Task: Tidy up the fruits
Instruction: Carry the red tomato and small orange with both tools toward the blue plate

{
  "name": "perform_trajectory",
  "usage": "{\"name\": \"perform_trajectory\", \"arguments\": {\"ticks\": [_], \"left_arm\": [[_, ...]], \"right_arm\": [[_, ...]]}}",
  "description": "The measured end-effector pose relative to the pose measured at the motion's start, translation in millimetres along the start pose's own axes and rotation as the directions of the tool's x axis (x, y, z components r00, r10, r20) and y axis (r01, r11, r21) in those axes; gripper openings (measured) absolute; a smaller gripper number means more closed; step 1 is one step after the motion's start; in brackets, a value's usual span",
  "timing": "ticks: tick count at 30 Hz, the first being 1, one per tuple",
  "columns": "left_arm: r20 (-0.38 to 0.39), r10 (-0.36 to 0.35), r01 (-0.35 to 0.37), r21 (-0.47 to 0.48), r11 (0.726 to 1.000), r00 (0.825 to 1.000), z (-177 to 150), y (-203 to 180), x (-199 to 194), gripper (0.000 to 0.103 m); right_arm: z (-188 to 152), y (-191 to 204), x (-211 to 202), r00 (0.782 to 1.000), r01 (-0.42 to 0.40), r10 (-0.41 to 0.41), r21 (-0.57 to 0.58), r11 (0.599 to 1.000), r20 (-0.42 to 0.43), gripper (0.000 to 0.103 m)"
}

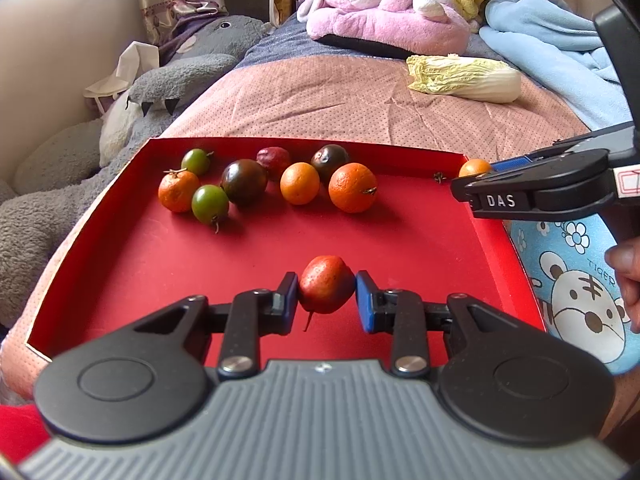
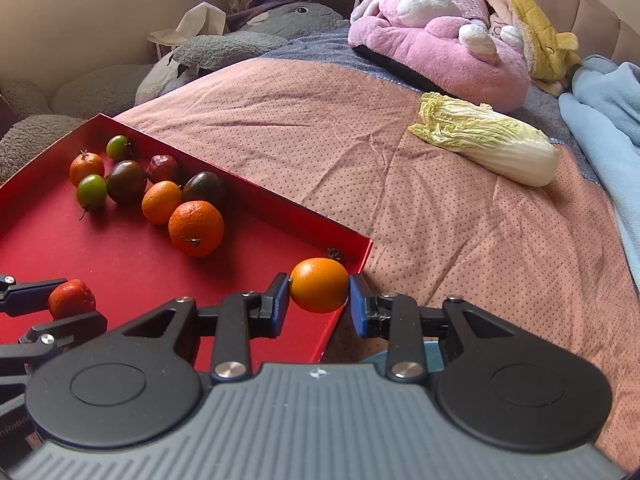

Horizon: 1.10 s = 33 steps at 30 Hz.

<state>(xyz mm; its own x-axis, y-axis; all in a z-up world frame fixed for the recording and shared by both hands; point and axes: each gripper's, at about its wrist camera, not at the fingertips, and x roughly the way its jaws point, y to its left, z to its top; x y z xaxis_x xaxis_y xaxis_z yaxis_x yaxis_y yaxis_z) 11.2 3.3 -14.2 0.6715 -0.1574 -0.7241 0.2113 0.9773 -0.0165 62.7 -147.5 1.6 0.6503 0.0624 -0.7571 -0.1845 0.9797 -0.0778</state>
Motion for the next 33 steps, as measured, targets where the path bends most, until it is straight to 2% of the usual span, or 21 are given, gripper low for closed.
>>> {"name": "perform_trajectory", "arguments": {"ticks": [16,22,28,33], "left_arm": [[0.057,-0.029,0.027,0.031,0.999,0.998,-2,-10,-20,0.034],[0.082,-0.056,0.049,0.076,0.996,0.995,-3,-25,-29,0.034],[0.091,-0.112,0.101,0.125,0.987,0.989,-2,-50,-35,0.034],[0.083,-0.198,0.178,0.202,0.963,0.977,-3,-83,-39,0.034]], "right_arm": [[-34,-28,-40,0.999,0.033,-0.034,0.049,0.998,0.027,0.037],[-70,-55,-63,0.998,0.05,-0.052,0.095,0.994,0.024,0.037],[-111,-79,-75,0.997,0.078,-0.078,0.131,0.988,-0.007,0.037],[-132,-87,-80,0.996,0.089,-0.086,0.136,0.987,-0.025,0.037]]}}
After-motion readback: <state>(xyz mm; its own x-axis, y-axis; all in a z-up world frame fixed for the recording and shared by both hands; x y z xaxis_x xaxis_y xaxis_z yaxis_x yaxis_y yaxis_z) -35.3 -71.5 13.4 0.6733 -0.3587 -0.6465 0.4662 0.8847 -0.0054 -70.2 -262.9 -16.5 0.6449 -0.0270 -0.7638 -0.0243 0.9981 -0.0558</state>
